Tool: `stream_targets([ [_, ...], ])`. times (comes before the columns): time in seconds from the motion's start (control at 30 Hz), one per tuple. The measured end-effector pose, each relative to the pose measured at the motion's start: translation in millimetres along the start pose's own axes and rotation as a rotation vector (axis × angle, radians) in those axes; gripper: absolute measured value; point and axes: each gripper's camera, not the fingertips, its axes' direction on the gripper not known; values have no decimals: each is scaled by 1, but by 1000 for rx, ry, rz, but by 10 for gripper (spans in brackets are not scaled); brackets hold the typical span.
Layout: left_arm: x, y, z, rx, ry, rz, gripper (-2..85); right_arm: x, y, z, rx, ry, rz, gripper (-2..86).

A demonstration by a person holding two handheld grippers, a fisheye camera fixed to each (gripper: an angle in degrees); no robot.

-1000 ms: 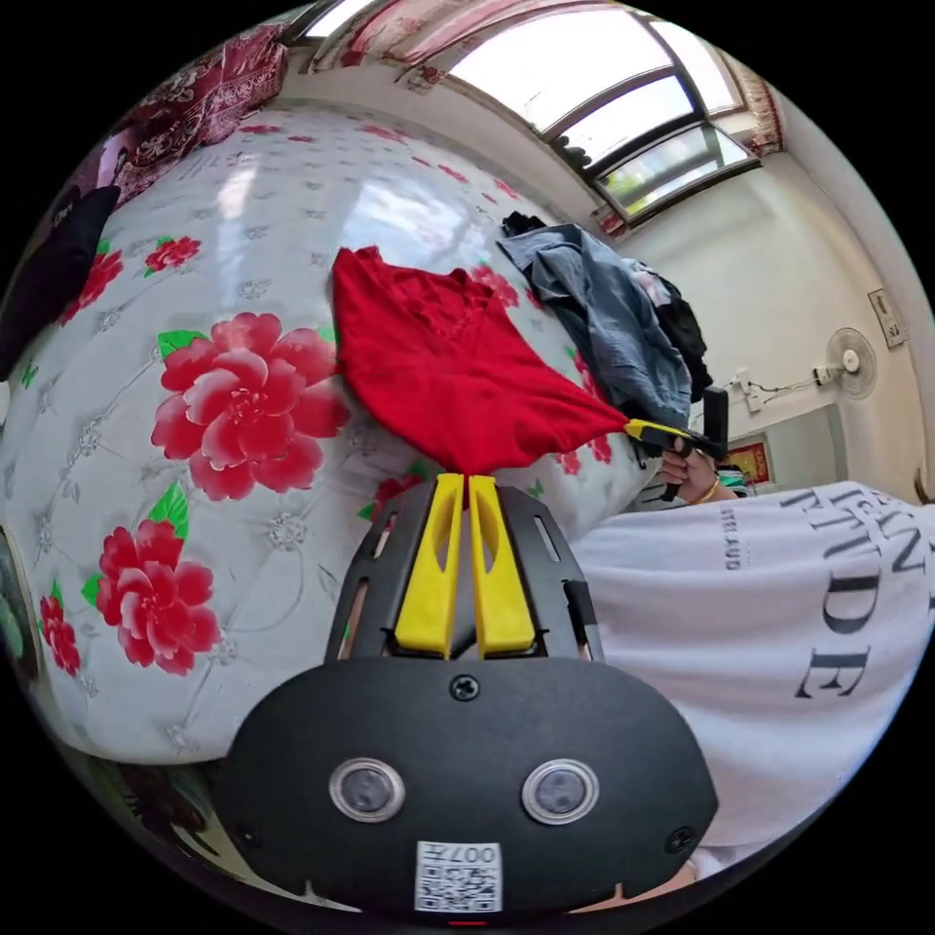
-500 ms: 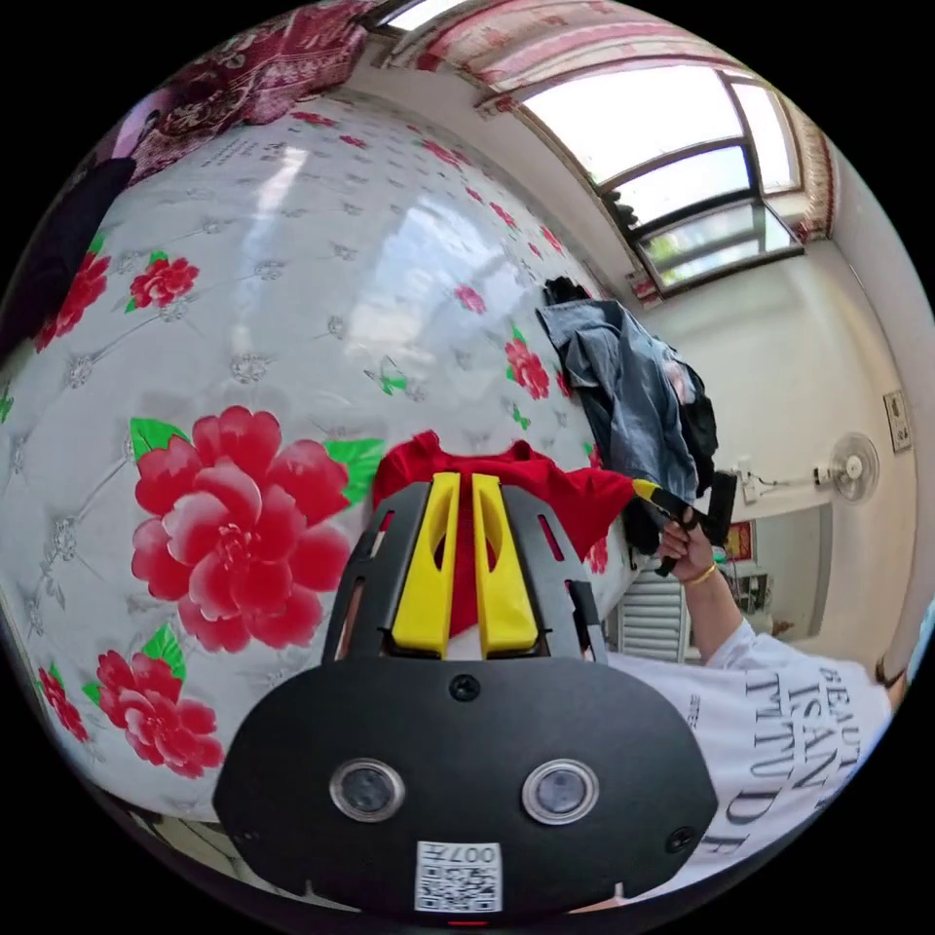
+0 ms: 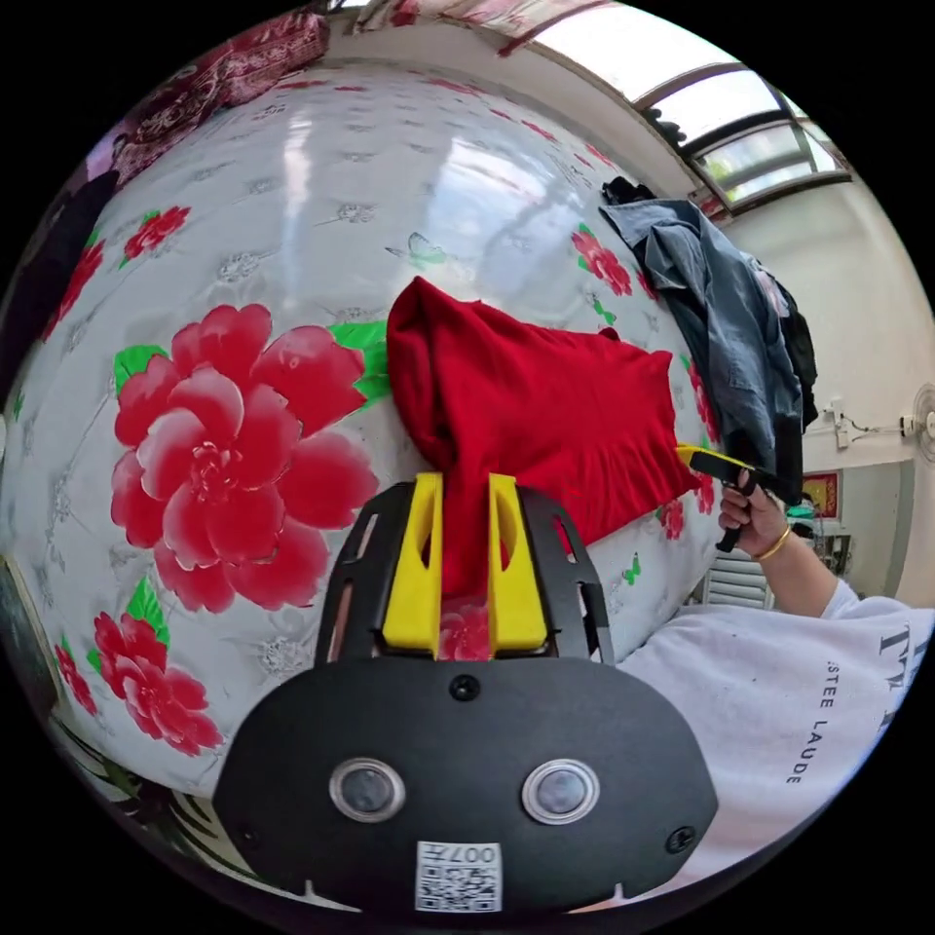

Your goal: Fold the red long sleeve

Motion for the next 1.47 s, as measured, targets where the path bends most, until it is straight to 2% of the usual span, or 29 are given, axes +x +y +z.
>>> stream_targets([
  [0.1,-3,5,3,26,47,-18,45,-18,-25,16,-81,99,-85,70],
  [0.17,-18,21,-5,71,113,-121,41,-30,-50,27,-141,127,-127,58],
  [0.3,-39,71,-25,162,88,-286,40,-66,-95,51,-169,80,-230,34],
  [0.5,-93,171,-68,324,-43,-689,42,-203,-183,167,-318,-16,-553,8],
  [0.67,-138,216,-103,511,-254,-1006,46,-360,-243,286,-351,-120,-751,9],
  [0.77,-153,224,-110,562,-290,-1079,56,-415,-256,319,-336,-111,-787,18],
  [0.83,-150,226,-109,561,-289,-1055,68,-425,-249,320,-313,-78,-824,24],
  [0.93,-130,229,-105,534,-336,-974,79,-398,-220,297,-282,-49,-876,35],
  [1.03,-101,231,-108,437,-400,-868,80,-327,-180,254,-246,88,-847,44],
  [1.1,-81,232,-113,369,-473,-775,77,-269,-157,220,-230,198,-733,50],
  [1.23,-51,241,-117,249,-595,-690,69,-134,-91,105,-100,395,-312,66],
  [1.33,-35,249,-123,264,-579,-720,66,-69,-38,14,67,564,-82,83],
  [1.47,-2,231,-119,284,-516,-614,65,-11,18,-109,354,815,167,111],
])
